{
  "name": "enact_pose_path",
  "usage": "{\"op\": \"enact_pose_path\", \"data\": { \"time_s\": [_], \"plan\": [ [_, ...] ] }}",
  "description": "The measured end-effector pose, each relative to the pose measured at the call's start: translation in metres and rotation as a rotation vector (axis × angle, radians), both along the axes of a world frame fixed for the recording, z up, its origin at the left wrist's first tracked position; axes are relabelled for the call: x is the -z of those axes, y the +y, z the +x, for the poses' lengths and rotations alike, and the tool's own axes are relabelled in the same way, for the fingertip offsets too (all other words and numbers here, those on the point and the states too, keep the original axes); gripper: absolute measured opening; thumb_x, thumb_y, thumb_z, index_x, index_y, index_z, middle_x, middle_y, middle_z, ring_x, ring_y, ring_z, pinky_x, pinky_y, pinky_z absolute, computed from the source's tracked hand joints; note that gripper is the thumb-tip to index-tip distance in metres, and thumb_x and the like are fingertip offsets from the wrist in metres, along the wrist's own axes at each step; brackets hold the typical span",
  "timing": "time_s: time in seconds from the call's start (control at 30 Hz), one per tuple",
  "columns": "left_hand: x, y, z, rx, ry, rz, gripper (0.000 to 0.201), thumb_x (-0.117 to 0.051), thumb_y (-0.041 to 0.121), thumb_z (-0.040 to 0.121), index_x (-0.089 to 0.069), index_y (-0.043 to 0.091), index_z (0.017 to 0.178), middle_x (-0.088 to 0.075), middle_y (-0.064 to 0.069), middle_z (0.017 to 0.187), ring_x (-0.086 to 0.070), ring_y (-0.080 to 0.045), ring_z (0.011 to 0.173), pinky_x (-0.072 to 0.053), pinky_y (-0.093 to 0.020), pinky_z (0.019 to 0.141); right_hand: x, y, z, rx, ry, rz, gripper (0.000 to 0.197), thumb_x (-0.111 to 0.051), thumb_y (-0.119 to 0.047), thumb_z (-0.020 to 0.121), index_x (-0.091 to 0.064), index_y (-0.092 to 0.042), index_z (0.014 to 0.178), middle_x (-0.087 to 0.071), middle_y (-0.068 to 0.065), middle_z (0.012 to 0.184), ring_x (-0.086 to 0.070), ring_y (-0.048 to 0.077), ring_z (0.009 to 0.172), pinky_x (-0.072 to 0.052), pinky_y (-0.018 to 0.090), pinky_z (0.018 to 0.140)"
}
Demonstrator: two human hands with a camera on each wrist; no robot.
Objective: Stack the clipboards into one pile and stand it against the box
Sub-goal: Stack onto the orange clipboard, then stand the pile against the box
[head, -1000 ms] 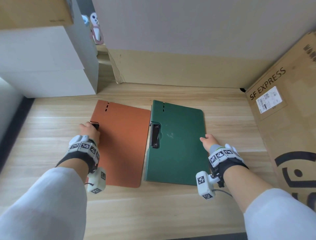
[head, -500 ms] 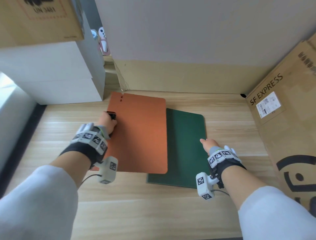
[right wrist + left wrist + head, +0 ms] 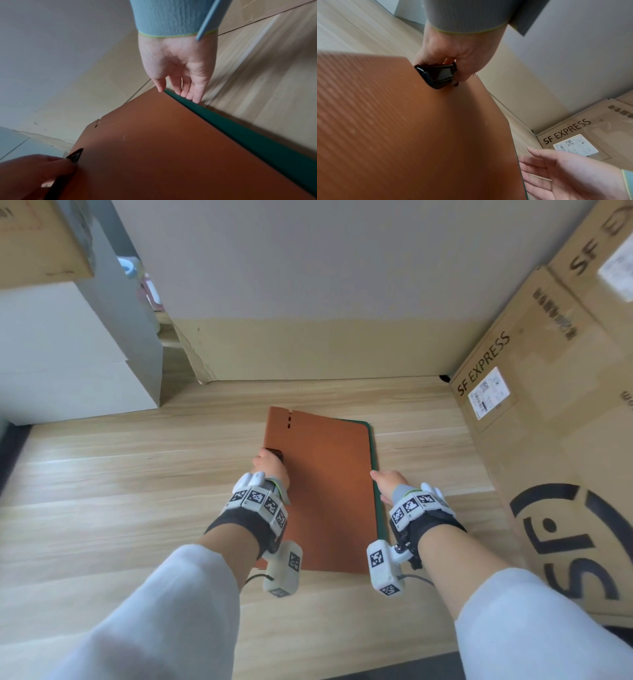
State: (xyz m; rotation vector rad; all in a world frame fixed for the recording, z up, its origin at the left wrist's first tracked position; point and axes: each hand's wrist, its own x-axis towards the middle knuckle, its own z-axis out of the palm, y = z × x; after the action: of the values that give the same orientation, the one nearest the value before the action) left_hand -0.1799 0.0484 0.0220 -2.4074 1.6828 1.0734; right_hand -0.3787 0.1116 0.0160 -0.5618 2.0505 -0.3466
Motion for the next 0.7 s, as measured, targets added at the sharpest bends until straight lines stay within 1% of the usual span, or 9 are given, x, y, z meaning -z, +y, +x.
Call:
{"op": "enact_pose_path", "data": {
  "time_s": [0.03, 0.1, 0.17, 0.3, 0.4, 0.5, 0.53, 0.6, 0.7],
  "plan": [
    [0.001, 0.000, -0.003, -0.011, 0.003, 0.007, 0.043, -0.043, 0.005, 0.096, -0.030, -0.003, 0.137, -0.040, -0.022, 0.142, -0.045, -0.036, 0.130, -0.038, -0.041, 0.106, 0.000, 0.001, -0.001, -0.002, -0.005, -0.004, 0.049, -0.041, -0.033, 0.095, -0.052, 0.000, 0.129, -0.057, 0.019, 0.112, -0.056, 0.036, 0.113, -0.043, 0.045, 0.105],
    [0.001, 0.000, -0.008, -0.022, 0.010, 0.014, 0.042, -0.042, 0.005, 0.096, -0.030, -0.003, 0.136, -0.045, -0.022, 0.140, -0.048, -0.036, 0.128, -0.040, -0.041, 0.105, 0.000, 0.002, -0.001, -0.012, -0.012, -0.007, 0.048, -0.040, -0.034, 0.095, -0.054, 0.000, 0.127, -0.054, 0.014, 0.101, -0.058, 0.035, 0.109, -0.043, 0.044, 0.104],
    [0.001, 0.001, -0.010, -0.025, 0.012, 0.018, 0.042, -0.042, 0.005, 0.096, -0.030, -0.003, 0.135, -0.047, -0.022, 0.139, -0.050, -0.035, 0.127, -0.041, -0.041, 0.104, 0.001, 0.002, -0.002, -0.019, -0.017, -0.011, 0.048, -0.040, -0.035, 0.094, -0.055, -0.002, 0.126, -0.052, 0.011, 0.100, -0.058, 0.035, 0.109, -0.044, 0.045, 0.104],
    [0.001, 0.005, -0.012, -0.023, 0.009, 0.012, 0.042, -0.038, 0.004, 0.096, -0.027, -0.001, 0.137, -0.051, -0.021, 0.136, -0.053, -0.034, 0.123, -0.043, -0.039, 0.101, 0.002, 0.001, -0.005, -0.002, -0.032, -0.027, 0.048, -0.041, -0.035, 0.094, -0.053, -0.007, 0.130, -0.058, 0.015, 0.116, -0.055, 0.036, 0.116, -0.042, 0.046, 0.106],
    [0.000, 0.011, -0.014, -0.027, 0.024, 0.025, 0.043, -0.034, 0.004, 0.097, -0.027, 0.000, 0.139, -0.050, -0.023, 0.136, -0.052, -0.036, 0.123, -0.041, -0.040, 0.102, -0.002, 0.003, -0.003, -0.005, -0.017, -0.024, 0.047, -0.040, -0.034, 0.095, -0.052, -0.009, 0.133, -0.055, 0.015, 0.132, -0.053, 0.036, 0.120, -0.041, 0.045, 0.106],
    [-0.004, 0.014, -0.012, -0.105, 0.098, 0.036, 0.041, -0.034, 0.008, 0.097, -0.029, 0.000, 0.137, -0.053, -0.025, 0.132, -0.053, -0.038, 0.122, -0.040, -0.044, 0.103, -0.004, 0.003, -0.001, 0.006, -0.002, -0.028, 0.046, -0.041, -0.032, 0.095, -0.052, -0.007, 0.132, -0.055, 0.015, 0.134, -0.055, 0.037, 0.119, -0.043, 0.044, 0.105],
    [-0.004, 0.014, -0.009, -0.116, 0.098, 0.050, 0.042, -0.036, 0.012, 0.097, -0.029, 0.001, 0.137, -0.055, -0.026, 0.130, -0.054, -0.038, 0.120, -0.041, -0.045, 0.101, -0.004, 0.003, 0.000, 0.014, 0.003, -0.027, 0.046, -0.042, -0.032, 0.094, -0.053, -0.006, 0.131, -0.056, 0.015, 0.134, -0.056, 0.037, 0.117, -0.043, 0.044, 0.105],
    [-0.005, 0.015, -0.004, -0.118, 0.108, 0.094, 0.048, -0.038, 0.029, 0.097, -0.031, 0.000, 0.135, -0.057, -0.026, 0.127, -0.056, -0.039, 0.118, -0.044, -0.045, 0.101, -0.004, 0.002, -0.001, 0.040, 0.008, -0.024, 0.047, -0.043, -0.032, 0.094, -0.053, -0.003, 0.129, -0.056, 0.017, 0.133, -0.057, 0.037, 0.116, -0.044, 0.044, 0.104],
    [-0.002, 0.012, 0.006, -0.078, 0.108, 0.135, 0.068, -0.040, 0.055, 0.090, -0.042, -0.001, 0.130, -0.063, -0.022, 0.120, -0.062, -0.036, 0.110, -0.048, -0.042, 0.098, -0.002, 0.000, -0.002, 0.101, -0.011, -0.021, 0.052, -0.047, -0.037, 0.092, -0.051, 0.001, 0.128, -0.054, 0.019, 0.134, -0.054, 0.036, 0.120, -0.043, 0.043, 0.105]
  ]
}}
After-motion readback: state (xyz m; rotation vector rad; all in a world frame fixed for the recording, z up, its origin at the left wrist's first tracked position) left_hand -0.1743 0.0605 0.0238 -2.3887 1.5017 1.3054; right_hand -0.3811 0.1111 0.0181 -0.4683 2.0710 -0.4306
